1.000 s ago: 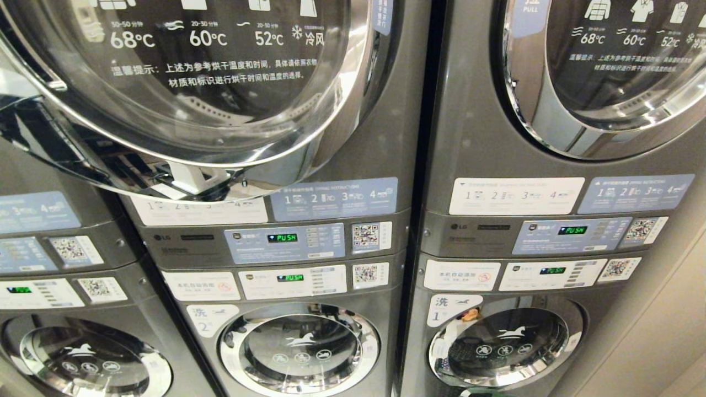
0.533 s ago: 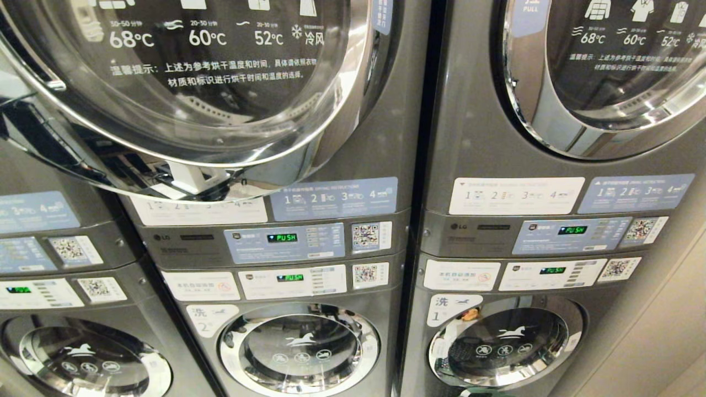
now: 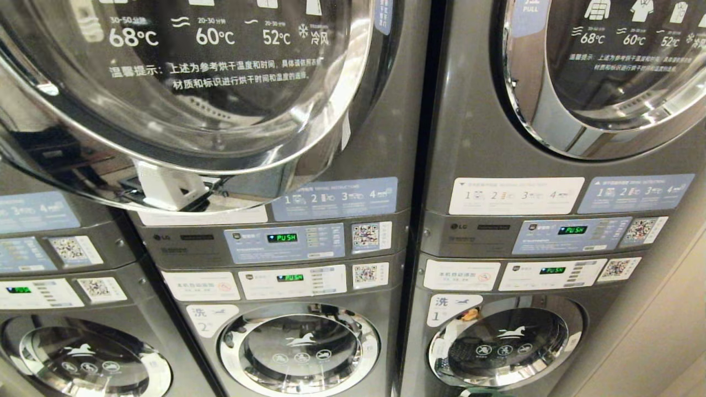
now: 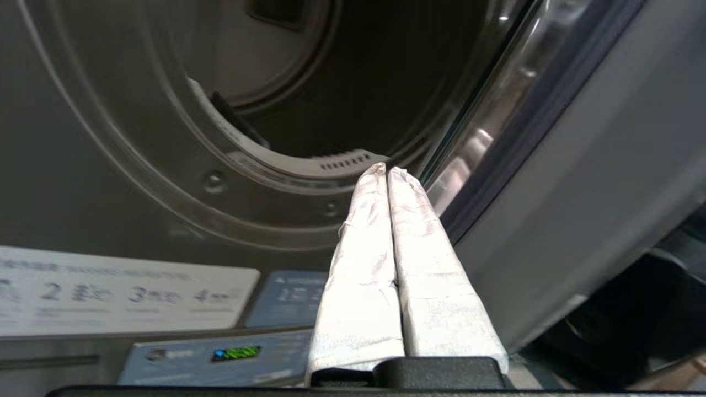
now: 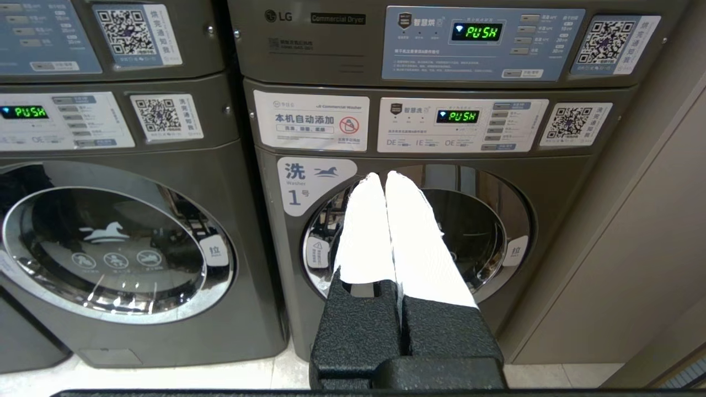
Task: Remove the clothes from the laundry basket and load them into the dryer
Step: Open the dryer
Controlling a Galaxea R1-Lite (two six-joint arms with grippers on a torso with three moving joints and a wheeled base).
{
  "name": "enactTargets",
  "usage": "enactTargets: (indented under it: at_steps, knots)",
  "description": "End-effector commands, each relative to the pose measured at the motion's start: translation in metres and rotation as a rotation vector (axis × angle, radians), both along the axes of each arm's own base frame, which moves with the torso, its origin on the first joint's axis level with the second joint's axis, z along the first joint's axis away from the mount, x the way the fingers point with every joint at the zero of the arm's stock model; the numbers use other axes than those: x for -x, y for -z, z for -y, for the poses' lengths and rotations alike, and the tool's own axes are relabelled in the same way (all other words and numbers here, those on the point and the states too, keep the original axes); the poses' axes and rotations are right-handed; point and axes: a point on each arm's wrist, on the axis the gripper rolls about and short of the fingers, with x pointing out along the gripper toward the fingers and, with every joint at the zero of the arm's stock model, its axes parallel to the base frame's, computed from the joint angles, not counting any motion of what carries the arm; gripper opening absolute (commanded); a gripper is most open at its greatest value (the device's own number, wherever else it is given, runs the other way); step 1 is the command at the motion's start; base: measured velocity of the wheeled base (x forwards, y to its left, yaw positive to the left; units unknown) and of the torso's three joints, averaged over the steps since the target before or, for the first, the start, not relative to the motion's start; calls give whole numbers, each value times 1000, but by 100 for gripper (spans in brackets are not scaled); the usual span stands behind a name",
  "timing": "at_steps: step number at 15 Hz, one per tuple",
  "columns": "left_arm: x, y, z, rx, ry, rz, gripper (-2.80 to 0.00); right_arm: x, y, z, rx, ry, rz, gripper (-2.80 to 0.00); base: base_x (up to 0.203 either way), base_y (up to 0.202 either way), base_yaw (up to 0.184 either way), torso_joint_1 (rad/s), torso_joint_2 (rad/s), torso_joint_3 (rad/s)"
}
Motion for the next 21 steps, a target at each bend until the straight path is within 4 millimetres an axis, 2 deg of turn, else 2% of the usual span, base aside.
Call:
enactTargets:
  at_steps: [1,6,8,10,14,21]
  knots:
    - [25,-7,16,-18,25,49,-280,0,1,0,1,-1,-3,-280,0,0,0,0,0,0]
    - [87,-2,57,-23,154,86,-280,0,1,0,1,-1,-3,-280,0,0,0,0,0,0]
    - [116,3,70,-13,214,65,-280,0,1,0,1,-1,-3,-280,0,0,0,0,0,0]
    - [134,13,78,7,285,-4,-280,0,1,0,1,-1,-3,-280,0,0,0,0,0,0]
    - [126,15,79,-4,299,-40,-280,0,1,0,1,-1,-3,-280,0,0,0,0,0,0]
    - [80,4,95,-110,446,-40,-280,0,1,0,1,-1,-1,-280,0,0,0,0,0,0]
